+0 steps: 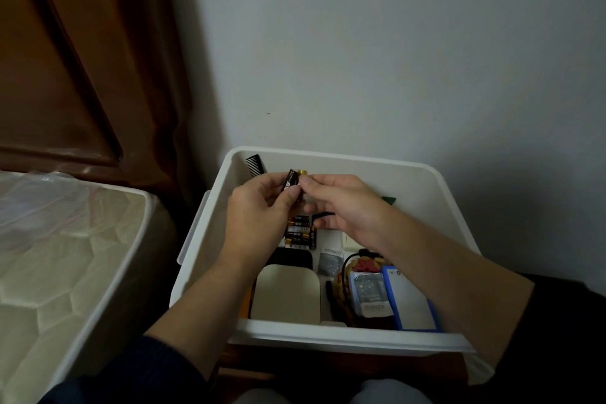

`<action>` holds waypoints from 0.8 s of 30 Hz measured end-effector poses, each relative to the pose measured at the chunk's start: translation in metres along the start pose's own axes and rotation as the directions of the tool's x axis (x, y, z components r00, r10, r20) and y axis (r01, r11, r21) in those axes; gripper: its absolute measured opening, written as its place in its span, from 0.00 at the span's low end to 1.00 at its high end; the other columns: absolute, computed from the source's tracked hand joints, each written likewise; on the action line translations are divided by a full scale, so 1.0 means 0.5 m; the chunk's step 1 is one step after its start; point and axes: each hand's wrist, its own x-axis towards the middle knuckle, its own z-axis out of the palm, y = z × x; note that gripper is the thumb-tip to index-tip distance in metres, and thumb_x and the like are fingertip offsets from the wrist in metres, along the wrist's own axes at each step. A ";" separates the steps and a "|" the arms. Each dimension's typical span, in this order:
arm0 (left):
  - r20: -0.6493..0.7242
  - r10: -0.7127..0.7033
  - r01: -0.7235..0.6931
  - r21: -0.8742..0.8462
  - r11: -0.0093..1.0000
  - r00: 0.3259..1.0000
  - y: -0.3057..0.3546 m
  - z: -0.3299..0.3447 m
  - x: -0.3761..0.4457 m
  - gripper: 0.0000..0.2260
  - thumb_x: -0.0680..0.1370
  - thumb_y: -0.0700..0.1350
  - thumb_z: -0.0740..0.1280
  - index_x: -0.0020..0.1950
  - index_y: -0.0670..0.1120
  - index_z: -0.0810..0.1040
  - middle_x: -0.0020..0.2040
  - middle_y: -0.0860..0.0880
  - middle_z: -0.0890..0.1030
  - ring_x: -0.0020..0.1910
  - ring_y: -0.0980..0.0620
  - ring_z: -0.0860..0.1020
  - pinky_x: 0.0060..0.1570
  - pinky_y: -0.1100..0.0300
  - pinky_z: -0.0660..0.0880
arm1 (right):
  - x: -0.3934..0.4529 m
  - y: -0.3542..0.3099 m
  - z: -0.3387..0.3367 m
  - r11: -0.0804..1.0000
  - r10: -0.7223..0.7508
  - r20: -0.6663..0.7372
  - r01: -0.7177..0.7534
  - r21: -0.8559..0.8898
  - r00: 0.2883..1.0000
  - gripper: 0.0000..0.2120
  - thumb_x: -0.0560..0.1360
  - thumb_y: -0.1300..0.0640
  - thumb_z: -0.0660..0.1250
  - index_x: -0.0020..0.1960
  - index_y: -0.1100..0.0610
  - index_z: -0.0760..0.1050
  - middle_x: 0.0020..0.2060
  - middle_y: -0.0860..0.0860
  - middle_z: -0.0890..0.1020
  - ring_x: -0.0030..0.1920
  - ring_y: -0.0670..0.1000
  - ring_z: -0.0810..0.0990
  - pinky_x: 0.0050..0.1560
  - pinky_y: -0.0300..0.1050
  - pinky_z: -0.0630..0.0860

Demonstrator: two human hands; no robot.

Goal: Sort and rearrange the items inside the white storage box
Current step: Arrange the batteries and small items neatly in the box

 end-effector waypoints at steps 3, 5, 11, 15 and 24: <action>-0.027 0.037 -0.029 0.255 0.966 0.999 -0.015 0.001 0.002 0.07 0.81 0.41 0.72 0.58 0.49 0.86 0.44 0.53 0.88 0.45 0.55 0.87 0.51 0.48 0.85 | 0.012 0.012 -0.027 0.992 0.060 -0.214 -0.081 -0.092 0.975 0.16 0.80 0.50 0.74 0.62 0.59 0.82 0.51 0.55 0.87 0.48 0.51 0.87 0.45 0.47 0.86; -0.028 0.059 -0.044 0.371 0.928 0.998 -0.021 0.002 0.002 0.07 0.81 0.43 0.72 0.58 0.49 0.86 0.42 0.55 0.86 0.44 0.57 0.85 0.49 0.50 0.85 | 0.025 0.035 -0.041 0.943 0.124 -0.367 -0.224 -0.244 0.922 0.16 0.80 0.52 0.73 0.62 0.61 0.79 0.49 0.56 0.86 0.45 0.52 0.88 0.43 0.47 0.87; -0.173 0.104 -0.024 0.409 0.912 0.979 -0.015 -0.004 0.007 0.10 0.82 0.44 0.70 0.62 0.50 0.84 0.45 0.58 0.86 0.44 0.62 0.84 0.49 0.61 0.83 | 0.075 0.108 -0.029 0.729 0.210 -0.491 -0.470 -0.497 0.845 0.11 0.78 0.57 0.74 0.52 0.63 0.76 0.38 0.61 0.87 0.37 0.57 0.89 0.42 0.54 0.87; -0.185 0.099 -0.015 0.410 0.912 0.978 -0.013 -0.007 0.006 0.10 0.82 0.44 0.70 0.64 0.49 0.84 0.46 0.56 0.86 0.46 0.62 0.84 0.51 0.58 0.83 | 0.102 0.135 -0.021 0.502 0.071 -0.526 -0.486 -0.716 0.848 0.08 0.77 0.60 0.73 0.44 0.60 0.74 0.44 0.59 0.86 0.43 0.58 0.88 0.47 0.55 0.87; -0.131 0.086 -0.023 0.420 0.907 0.988 -0.018 -0.002 0.005 0.08 0.82 0.43 0.70 0.60 0.51 0.85 0.42 0.60 0.84 0.43 0.64 0.83 0.46 0.65 0.82 | 0.112 0.147 -0.028 0.440 0.057 -0.534 -0.501 -0.746 0.844 0.10 0.76 0.61 0.74 0.56 0.62 0.80 0.49 0.59 0.86 0.47 0.58 0.87 0.46 0.50 0.86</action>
